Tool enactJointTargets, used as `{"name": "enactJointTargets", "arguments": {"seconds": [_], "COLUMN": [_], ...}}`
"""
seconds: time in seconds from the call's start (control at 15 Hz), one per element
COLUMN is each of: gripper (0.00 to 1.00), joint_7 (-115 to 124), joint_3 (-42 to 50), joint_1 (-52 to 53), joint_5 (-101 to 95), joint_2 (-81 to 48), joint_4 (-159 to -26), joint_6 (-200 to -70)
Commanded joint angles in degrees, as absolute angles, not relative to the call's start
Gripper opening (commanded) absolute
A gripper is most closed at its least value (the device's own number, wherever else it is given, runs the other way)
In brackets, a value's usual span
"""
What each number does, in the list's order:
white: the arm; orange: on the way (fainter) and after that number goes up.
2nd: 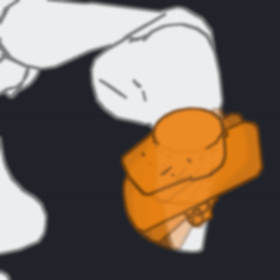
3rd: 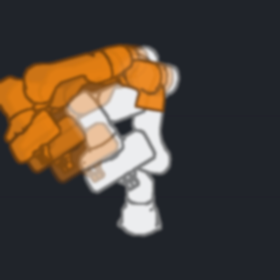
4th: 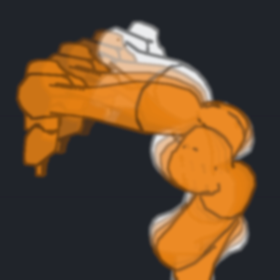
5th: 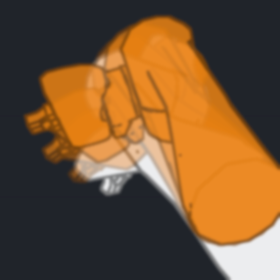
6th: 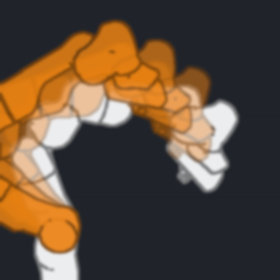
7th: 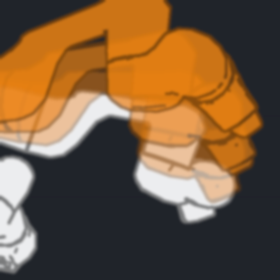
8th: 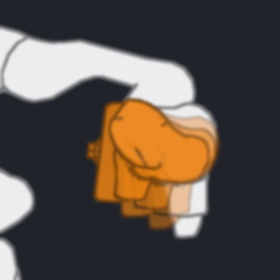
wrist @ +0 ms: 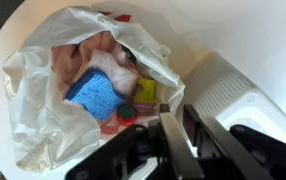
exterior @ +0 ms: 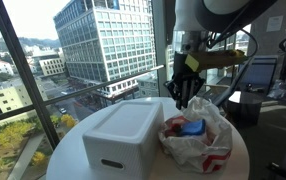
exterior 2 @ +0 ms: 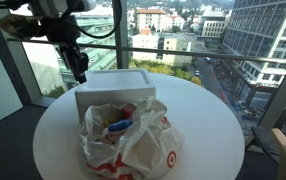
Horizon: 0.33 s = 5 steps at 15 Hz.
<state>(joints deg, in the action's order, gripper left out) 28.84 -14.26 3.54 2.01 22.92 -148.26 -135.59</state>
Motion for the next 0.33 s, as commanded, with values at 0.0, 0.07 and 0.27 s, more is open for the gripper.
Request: {"name": "enactJointTargets", "arguments": {"seconds": [0.0,0.07,0.27], "gripper": [0.55,0.62,0.84], "joint_7": [34.75,36.03,39.16], "joint_3": [-17.18,-17.55,-18.08], "joint_1": [2.43,2.39,2.24], "joint_5": [-2.62,-3.41,-5.33], "joint_2": [27.28,27.79,28.52], "joint_4": [-148.25,-148.29,-148.22], "joint_6": [-130.41,-129.66,-127.77]}}
